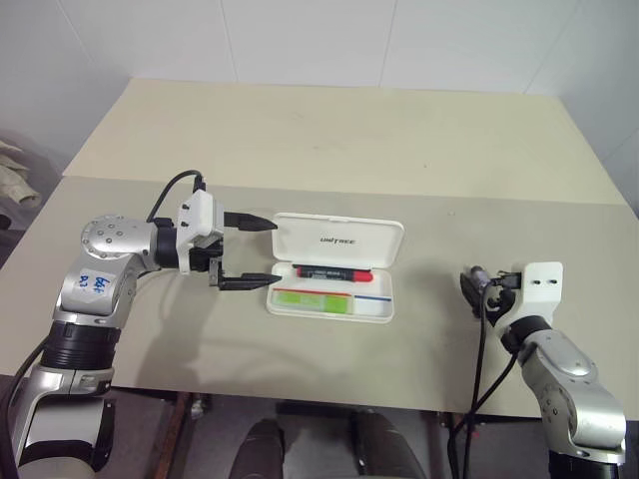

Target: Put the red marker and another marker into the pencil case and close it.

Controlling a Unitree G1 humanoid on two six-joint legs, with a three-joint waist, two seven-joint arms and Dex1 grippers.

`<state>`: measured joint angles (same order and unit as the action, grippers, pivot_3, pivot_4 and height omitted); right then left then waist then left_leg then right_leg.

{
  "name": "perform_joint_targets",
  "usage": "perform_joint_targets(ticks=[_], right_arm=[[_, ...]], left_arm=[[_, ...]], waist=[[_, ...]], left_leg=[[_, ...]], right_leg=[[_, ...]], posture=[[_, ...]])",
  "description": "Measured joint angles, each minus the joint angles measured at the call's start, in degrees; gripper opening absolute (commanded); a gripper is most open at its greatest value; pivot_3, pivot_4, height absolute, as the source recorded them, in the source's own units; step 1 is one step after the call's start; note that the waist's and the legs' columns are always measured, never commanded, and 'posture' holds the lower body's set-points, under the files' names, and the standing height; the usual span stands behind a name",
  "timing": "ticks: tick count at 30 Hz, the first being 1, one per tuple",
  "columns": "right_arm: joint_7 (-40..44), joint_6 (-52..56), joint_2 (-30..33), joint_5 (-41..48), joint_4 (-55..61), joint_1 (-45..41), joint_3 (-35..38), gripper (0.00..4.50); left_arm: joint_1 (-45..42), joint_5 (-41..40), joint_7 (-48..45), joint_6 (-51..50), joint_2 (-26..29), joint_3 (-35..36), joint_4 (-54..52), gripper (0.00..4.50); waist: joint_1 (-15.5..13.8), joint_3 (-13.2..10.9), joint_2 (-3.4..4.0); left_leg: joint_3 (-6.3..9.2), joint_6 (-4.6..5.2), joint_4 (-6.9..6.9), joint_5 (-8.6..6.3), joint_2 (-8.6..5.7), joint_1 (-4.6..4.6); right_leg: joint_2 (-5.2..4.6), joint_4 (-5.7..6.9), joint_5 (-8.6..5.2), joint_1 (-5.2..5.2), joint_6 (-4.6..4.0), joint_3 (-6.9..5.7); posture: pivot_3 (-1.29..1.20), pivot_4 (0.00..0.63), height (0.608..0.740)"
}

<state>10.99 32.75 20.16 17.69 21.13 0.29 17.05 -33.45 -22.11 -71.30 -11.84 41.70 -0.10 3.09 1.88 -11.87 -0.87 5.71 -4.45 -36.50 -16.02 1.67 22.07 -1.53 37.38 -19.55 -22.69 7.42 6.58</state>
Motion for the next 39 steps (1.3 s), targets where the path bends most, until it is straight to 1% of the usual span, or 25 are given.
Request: perform_joint_targets(ticks=[6, 7, 9, 13, 14, 17, 24, 27, 29, 32, 34, 36, 39], right_arm=[[-0.09, -0.27, -0.37, -1.29, -1.62, -0.11, -1.43, 3.73], [-0.09, -0.32, -0.37, -1.48, -1.72, -0.21, -1.53, 3.55], [-0.06, -0.49, -0.38, -1.85, -2.15, -0.69, -1.94, 3.13], [-0.05, -0.53, -0.38, -2.12, -2.79, -1.64, -3.19, 1.78], [-0.05, -0.53, -0.37, -2.12, -2.96, -1.82, -3.3, 1.36], [-0.06, -0.54, -0.37, -2.28, -3.29, -2.11, -3.3, 0.42], [0.23, -0.43, -0.16, -2.37, -3.31, -2.19, -3.28, 0.4], [1.79, -0.43, 1.11, -2.16, -3.34, -2.09, -3.15, 0.4], [4.19, -0.41, 2.75, -1.06, -3.33, -2.1, -2.83, 0.4], [10.07, -0.63, 7.29, 1.74, -2.97, -2.44, -2.38, 0.4], [14.14, -1.16, 10.36, 3.91, -2.48, -3.18, -1.13, 0.4], [16.54, -1.53, 12.29, 5.36, -1.82, -4.01, 0.3, 0.4], [22.47, -1.69, 15.81, 7.24, -1.66, -4.7, 0.13, 0.4]], left_arm=[[0.0, 0.0, 0.31, -0.03, -0.07, 0.0, -0.05, 4.5], [0.0, 0.0, 0.42, -0.03, -0.08, 0.0, -0.05, 4.5], [0.0, 0.0, 0.5, -0.04, -0.12, 0.0, -0.07, 4.5], [0.0, 0.01, 0.52, -0.04, -0.32, -0.02, -0.06, 4.5], [-0.02, 0.01, 0.52, -0.04, -0.35, -0.06, -0.06, 4.5], [-0.03, 0.01, 0.52, -0.04, -0.39, -0.19, -0.05, 4.5], [-0.12, 0.02, 0.51, -0.03, -0.65, -0.58, -0.04, 4.5], [-0.37, 0.12, 0.49, 0.02, -0.66, -0.63, 0.04, 4.5], [-0.86, 0.34, 0.45, 0.12, -0.66, -0.72, 0.37, 4.5], [-2.11, 0.7, 0.26, 0.64, -0.71, -1.03, 1.54, 4.5], [-2.26, 0.93, -0.02, 0.93, -0.78, -1.04, 2.17, 4.5], [-2.28, 1.1, -0.18, 1.25, -1.11, -1.1, 2.24, 4.5], [-2.28, 1.22, -0.6, 1.74, -1.24, -1.14, 2.35, 4.5]], waist=[[0.02, 0.0, 0.0], [0.06, 0.0, 0.0], [0.13, 0.0, 0.0], [0.08, 0.0, -0.01], [0.07, 0.0, -0.01], [-0.13, 0.0, -0.01], [-0.14, 0.01, -0.02], [-0.15, 0.01, -0.02], [-0.12, 0.0, -0.01], [-0.12, 0.0, 0.0], [-0.08, 0.0, 0.0], [-0.01, 0.0, 0.0], [-0.07, 0.0, 0.0]], left_leg=[[0.0, -0.01, 0.0, 0.01, 0.0, 0.0], [0.0, -0.01, 0.0, 0.01, 0.0, -0.01], [0.0, -0.02, 0.0, 0.03, 0.0, -0.02], [0.0, -0.02, 0.0, 0.09, -0.01, -0.02], [0.0, -0.02, 0.0, 0.1, -0.01, -0.02], [0.02, -0.01, 0.0, 0.13, -0.02, -0.02], [0.02, -0.02, 0.0, 0.14, -0.02, -0.02], [0.02, -0.02, 0.01, 0.13, -0.02, -0.02], [0.02, -0.02, 0.05, 0.14, -0.02, -0.01], [0.02, -0.02, 0.11, 0.14, -0.02, -0.02], [0.01, -0.02, 0.14, 0.14, -0.02, -0.02], [0.02, -0.02, 0.2, 0.14, -0.01, -0.03], [0.02, -0.01, 0.24, 0.14, -0.01, -0.02]], right_leg=[[0.0, 0.0, 0.0, 0.0, 0.0, 0.0], [0.0, 0.01, 0.0, 0.0, 0.0, 0.0], [0.0, 0.02, 0.0, 0.0, 0.0, 0.0], [0.0, 0.03, 0.04, 0.01, 0.0, 0.0], [-0.01, 0.03, 0.05, 0.01, 0.01, 0.01], [-0.01, 0.03, 0.08, 0.02, 0.01, 0.0], [-0.01, 0.02, 0.09, 0.03, 0.02, 0.0], [-0.01, 0.02, 0.09, 0.02, 0.02, 0.0], [-0.01, 0.0, 0.08, 0.02, 0.02, 0.0], [0.0, -0.03, 0.08, 0.02, 0.02, -0.01], [0.0, -0.05, 0.08, 0.01, 0.02, 0.0], [0.01, -0.07, 0.08, 0.01, 0.02, -0.01], [0.01, -0.09, 0.07, 0.0, 0.01, -0.01]], posture=[[0.0, 0.15, 0.74], [0.0, 0.15, 0.74], [0.0, 0.15, 0.74], [0.0, 0.15, 0.74], [0.0, 0.15, 0.74], [0.0, 0.15, 0.74], [0.0, 0.15, 0.74], [0.0, 0.15, 0.74], [0.0, 0.15, 0.74], [0.0, 0.15, 0.74], [0.0, 0.15, 0.74], [0.0, 0.15, 0.74], [0.0, 0.15, 0.74]])
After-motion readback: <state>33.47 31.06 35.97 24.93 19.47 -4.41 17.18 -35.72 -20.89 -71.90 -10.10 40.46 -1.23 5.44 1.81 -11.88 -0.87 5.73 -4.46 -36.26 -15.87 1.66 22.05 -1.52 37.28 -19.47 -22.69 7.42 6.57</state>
